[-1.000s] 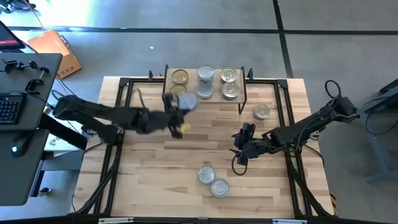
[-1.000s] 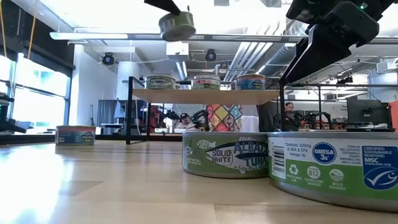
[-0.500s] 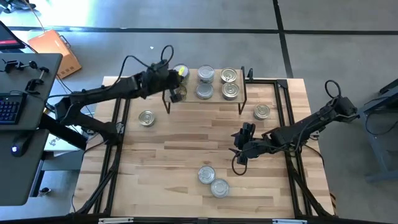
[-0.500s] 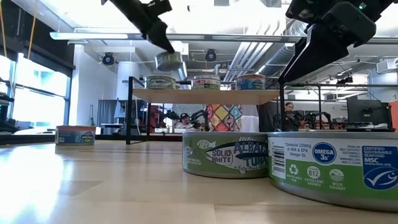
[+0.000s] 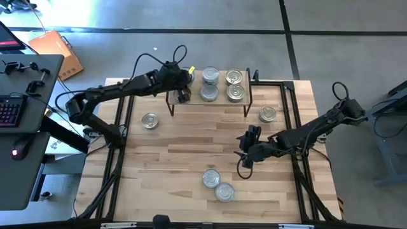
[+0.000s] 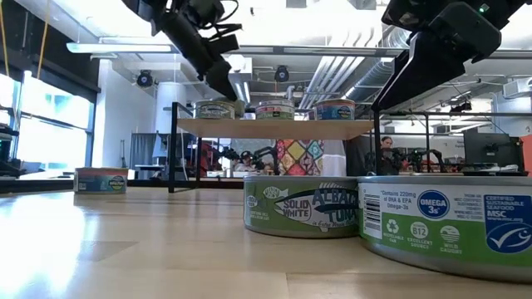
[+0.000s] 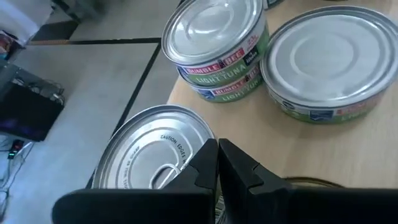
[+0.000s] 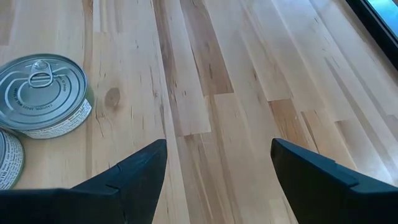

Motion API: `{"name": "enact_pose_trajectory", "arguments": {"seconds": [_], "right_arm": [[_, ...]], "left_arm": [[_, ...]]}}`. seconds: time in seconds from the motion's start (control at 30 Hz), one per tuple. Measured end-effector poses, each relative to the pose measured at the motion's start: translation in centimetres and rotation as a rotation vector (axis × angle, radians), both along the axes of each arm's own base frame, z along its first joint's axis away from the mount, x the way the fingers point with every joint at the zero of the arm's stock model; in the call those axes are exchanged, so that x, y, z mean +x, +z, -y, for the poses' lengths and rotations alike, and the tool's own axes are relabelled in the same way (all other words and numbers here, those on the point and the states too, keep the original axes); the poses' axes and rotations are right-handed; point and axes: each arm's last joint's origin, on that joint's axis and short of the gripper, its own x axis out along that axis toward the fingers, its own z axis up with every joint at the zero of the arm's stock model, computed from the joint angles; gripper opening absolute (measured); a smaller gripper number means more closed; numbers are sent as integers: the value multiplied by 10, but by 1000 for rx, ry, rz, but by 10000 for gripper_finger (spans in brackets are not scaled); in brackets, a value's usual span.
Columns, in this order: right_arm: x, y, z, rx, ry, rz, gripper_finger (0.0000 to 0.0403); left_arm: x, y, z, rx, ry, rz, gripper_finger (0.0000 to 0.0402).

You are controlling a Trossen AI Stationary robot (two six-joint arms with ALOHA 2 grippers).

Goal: Stack canned seafood by type on shelf
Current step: Stack the right green tuna can on top of the top green tuna can on the shelf

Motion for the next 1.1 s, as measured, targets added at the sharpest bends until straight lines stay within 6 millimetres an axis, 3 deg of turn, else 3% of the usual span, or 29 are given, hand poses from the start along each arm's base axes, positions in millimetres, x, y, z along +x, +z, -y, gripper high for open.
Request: {"name": "enact_pose_trajectory", "arguments": {"seconds": [0.53,0.9,1.1], "right_arm": [[0,0,0,-1,0,0,282],[0,0,0,-3,1,-1,282],[0,0,0,-1,-2,0,282]], "left_arm": [[-2,-2,-1,54,69,-53,0],[-8,23,8,117,56,63,0],[-10,26,-9,198,85,77,0]]}}
